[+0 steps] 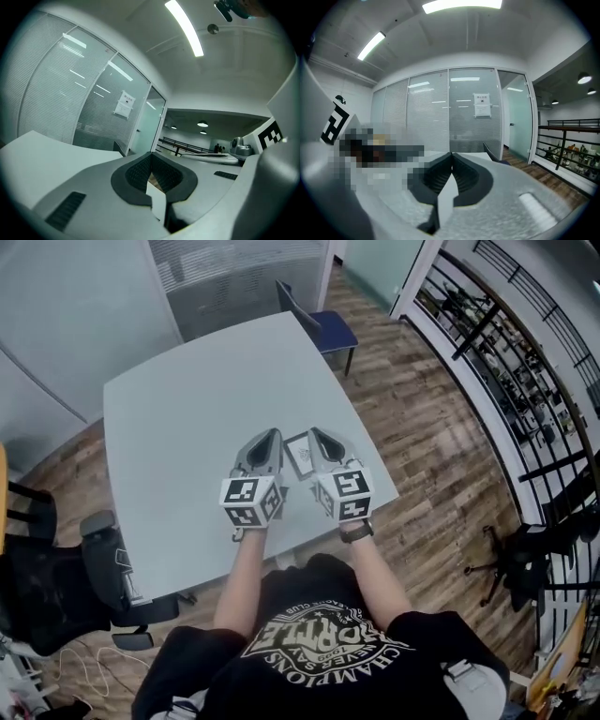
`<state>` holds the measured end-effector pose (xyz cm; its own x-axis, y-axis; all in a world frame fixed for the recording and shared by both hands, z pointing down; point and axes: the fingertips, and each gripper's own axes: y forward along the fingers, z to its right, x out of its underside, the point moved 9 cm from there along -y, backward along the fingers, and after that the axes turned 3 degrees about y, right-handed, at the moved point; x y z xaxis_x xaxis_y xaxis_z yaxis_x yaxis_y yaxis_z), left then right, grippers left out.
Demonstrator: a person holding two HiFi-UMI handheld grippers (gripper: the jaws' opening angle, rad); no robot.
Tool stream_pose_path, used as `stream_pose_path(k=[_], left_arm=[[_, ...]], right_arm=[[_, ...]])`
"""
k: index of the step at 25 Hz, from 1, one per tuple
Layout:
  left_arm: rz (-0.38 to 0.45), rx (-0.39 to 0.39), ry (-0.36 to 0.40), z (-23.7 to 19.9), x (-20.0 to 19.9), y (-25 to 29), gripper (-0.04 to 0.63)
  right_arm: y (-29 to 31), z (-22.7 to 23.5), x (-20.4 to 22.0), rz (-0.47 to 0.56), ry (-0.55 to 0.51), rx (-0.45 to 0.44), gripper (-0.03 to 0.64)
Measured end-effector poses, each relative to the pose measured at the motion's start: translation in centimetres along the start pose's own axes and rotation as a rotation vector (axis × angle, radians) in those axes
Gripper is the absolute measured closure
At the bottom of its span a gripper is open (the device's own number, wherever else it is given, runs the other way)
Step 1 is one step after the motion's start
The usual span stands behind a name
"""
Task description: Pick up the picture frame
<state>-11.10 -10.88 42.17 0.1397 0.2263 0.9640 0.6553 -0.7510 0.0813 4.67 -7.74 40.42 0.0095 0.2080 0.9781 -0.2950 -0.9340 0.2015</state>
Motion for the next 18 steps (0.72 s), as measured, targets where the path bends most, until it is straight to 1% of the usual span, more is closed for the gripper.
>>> stream_pose_path(k=[3, 6, 10, 14, 18], left_arm=[[-0.047, 0.010, -0.016, -0.9, 1.3, 1.2, 0.589], [-0.086, 0.007, -0.036, -1.5, 2.7, 2.5, 0.591], [-0.148, 0.000, -0.081, -2.1, 4.6, 4.6, 0.589], [-0.231, -0.018, -0.113, -2.9, 7.1, 7.0, 0.589], [-0.312, -0.060, -0.156, -3.6, 10.1, 8.7, 0.589]], right_arm=[[1.6, 0.9, 1.1, -0.055, 0.011, 0.008, 0.618], [3.5, 2.0, 2.0, -0.119, 0.011, -0.014, 0.618], [5.4, 3.7, 3.4, -0.187, 0.008, -0.028, 0.618], [7.5, 6.0, 5.5, -0.255, 0.023, -0.042, 0.618], [9.3, 8.2, 8.3, -0.346, 0.052, -0.069, 0.618]])
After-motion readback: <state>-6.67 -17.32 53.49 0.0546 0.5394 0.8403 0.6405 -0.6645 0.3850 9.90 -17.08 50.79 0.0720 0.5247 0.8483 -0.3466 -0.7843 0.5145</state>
